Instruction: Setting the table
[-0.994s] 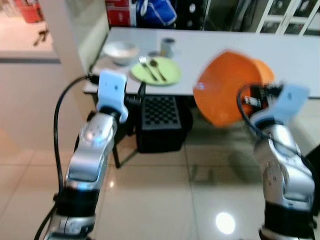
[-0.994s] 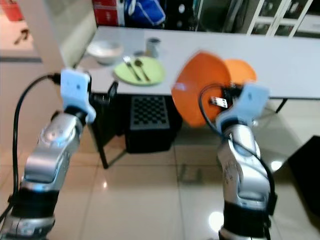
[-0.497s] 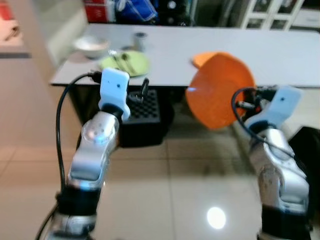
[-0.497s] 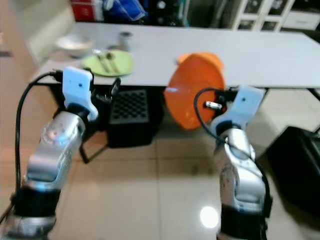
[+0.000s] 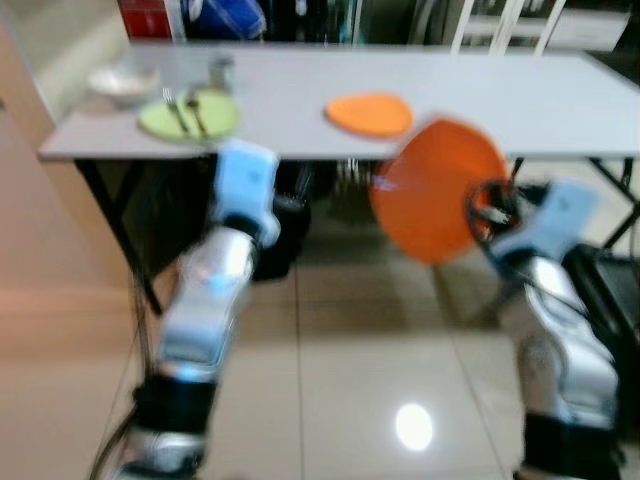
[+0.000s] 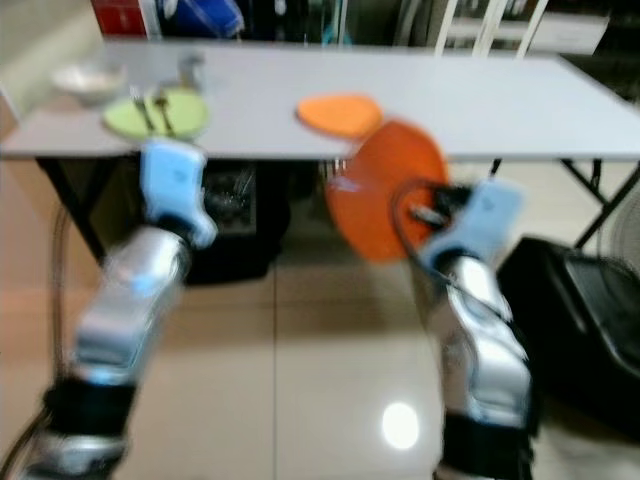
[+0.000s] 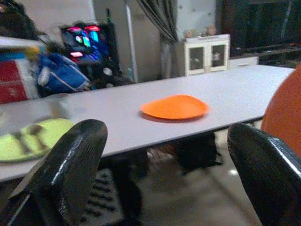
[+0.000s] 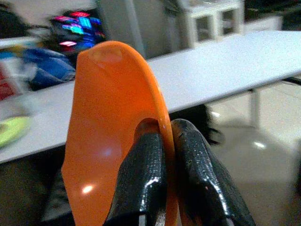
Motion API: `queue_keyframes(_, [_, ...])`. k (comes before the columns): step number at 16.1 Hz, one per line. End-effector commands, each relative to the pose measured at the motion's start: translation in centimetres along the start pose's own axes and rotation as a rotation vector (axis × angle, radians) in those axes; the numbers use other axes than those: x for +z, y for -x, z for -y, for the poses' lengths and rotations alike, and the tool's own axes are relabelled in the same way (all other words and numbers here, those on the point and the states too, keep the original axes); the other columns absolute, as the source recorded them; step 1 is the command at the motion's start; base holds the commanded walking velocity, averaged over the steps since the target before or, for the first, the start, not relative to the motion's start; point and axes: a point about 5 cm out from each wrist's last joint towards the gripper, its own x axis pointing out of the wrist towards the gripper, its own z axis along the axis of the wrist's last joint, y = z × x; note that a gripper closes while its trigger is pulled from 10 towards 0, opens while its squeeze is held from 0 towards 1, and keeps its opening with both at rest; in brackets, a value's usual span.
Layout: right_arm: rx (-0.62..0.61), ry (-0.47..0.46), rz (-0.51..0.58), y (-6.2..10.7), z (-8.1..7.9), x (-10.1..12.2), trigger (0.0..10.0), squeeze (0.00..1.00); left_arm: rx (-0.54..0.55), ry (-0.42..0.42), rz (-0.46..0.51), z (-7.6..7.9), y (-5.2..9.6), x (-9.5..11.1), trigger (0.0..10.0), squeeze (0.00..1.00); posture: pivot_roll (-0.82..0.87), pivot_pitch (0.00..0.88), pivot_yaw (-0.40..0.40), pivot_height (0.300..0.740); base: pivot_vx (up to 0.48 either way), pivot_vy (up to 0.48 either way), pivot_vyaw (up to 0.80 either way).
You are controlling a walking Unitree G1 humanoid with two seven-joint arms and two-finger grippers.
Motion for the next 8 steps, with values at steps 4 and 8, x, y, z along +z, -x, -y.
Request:
queue_keyframes(4, [0.058, -0.014, 0.037, -0.1, -1.0, 1.2, 10.0, 0.00, 0.136, -0.029, 0.066, -2.5, -0.3, 1.1, 10.0, 0.00, -0.03, 0.000, -0.036, 0.740, 0.000, 0.000, 0.00])
queue_keyframes(8, [0.065, -0.062, 0.045, -0.7, -1.4, 1.8, 10.0, 0.00, 0.085, -0.041, 0.078, -2.8, -0.4, 1.4, 10.0, 0.00, -0.05, 0.000, -0.011, 0.740, 0.133, 0.000, -0.12])
